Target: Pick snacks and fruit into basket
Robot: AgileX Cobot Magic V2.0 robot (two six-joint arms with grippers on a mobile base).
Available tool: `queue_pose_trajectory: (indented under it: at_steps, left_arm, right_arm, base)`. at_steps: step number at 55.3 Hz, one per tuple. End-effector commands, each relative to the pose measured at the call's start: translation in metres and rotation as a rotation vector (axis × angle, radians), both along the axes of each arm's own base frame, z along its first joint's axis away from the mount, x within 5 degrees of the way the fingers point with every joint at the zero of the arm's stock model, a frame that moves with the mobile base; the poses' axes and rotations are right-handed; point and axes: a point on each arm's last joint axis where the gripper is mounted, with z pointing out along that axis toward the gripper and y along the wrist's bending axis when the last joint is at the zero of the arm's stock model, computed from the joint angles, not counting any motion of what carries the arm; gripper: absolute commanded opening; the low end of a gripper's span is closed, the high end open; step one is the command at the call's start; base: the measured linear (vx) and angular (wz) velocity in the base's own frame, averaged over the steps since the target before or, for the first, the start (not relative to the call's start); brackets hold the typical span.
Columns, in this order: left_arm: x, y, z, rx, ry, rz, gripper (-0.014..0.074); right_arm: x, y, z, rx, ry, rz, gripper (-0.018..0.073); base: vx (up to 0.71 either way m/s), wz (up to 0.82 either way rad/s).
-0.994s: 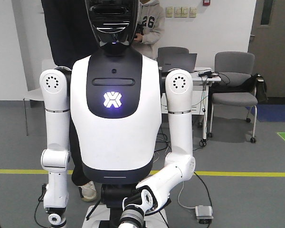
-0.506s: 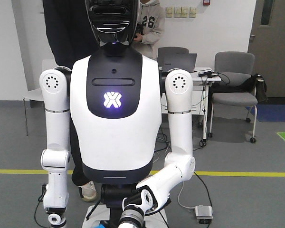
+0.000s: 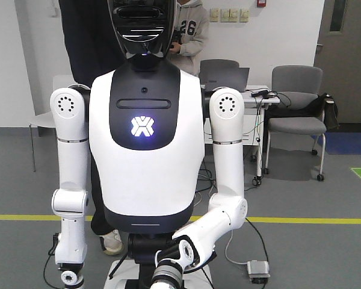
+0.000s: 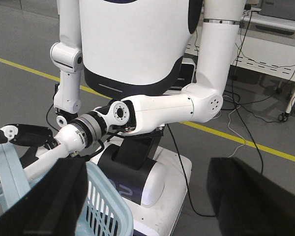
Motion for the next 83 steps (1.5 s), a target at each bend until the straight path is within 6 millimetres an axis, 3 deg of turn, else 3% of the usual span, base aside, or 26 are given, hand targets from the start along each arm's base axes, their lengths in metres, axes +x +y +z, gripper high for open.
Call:
queue_pose_trajectory:
  at_steps: [1, 8, 22, 30, 36, 45, 59, 71, 83]
  left_arm:
    - [0.003, -0.008, 0.014, -0.058, -0.066, -0.058, 0.0036]
    - [0.004, -0.008, 0.012, -0.056, -0.055, -0.056, 0.0134]
    - [0.006, -0.008, 0.012, -0.081, -0.035, -0.023, 0.0505]
    - [0.007, -0.007, 0.012, -0.068, -0.038, -0.007, 0.0612]
    - [0.009, -0.006, 0.011, -0.056, -0.034, 0.017, 0.0600]
    - [0.012, 0.005, 0.015, 0.001, -0.081, 0.124, 0.0504]
    - [0.006, 0.045, 0.050, -0.064, -0.146, 0.526, 0.0340]
    - [-0.009, 0.084, 0.073, -0.054, -0.281, 0.824, 0.0322]
    - [-0.020, 0.095, 0.084, -0.089, -0.333, 0.889, 0.0322]
  right_arm:
    - [0.003, -0.003, 0.015, 0.008, -0.086, -0.034, 0.0556]
    - [0.003, -0.003, 0.015, 0.008, -0.086, -0.034, 0.0556]
    - [0.002, -0.003, 0.014, 0.008, -0.083, -0.032, 0.0556]
    - [0.002, -0.003, 0.014, 0.008, -0.083, -0.032, 0.0556]
    - [0.002, -0.003, 0.014, 0.008, -0.083, -0.032, 0.0556]
    - [0.002, -0.003, 0.014, 0.008, -0.083, -0.032, 0.0556]
    - [0.002, -0.003, 0.014, 0.008, -0.083, -0.032, 0.0556]
    - [0.002, -0.002, 0.014, 0.005, -0.075, -0.027, 0.0556]
    - [0.002, -0.002, 0.013, 0.003, -0.063, -0.020, 0.0556]
  base:
    - [0.00, 0.00]
    - [0.00, 0.00]
    - [0.00, 0.00]
    - [0.00, 0.00]
    - [0.00, 0.00]
    - [0.00, 0.00]
    - [0.00, 0.00]
    - [0.00, 0.00]
    - [0.00, 0.00]
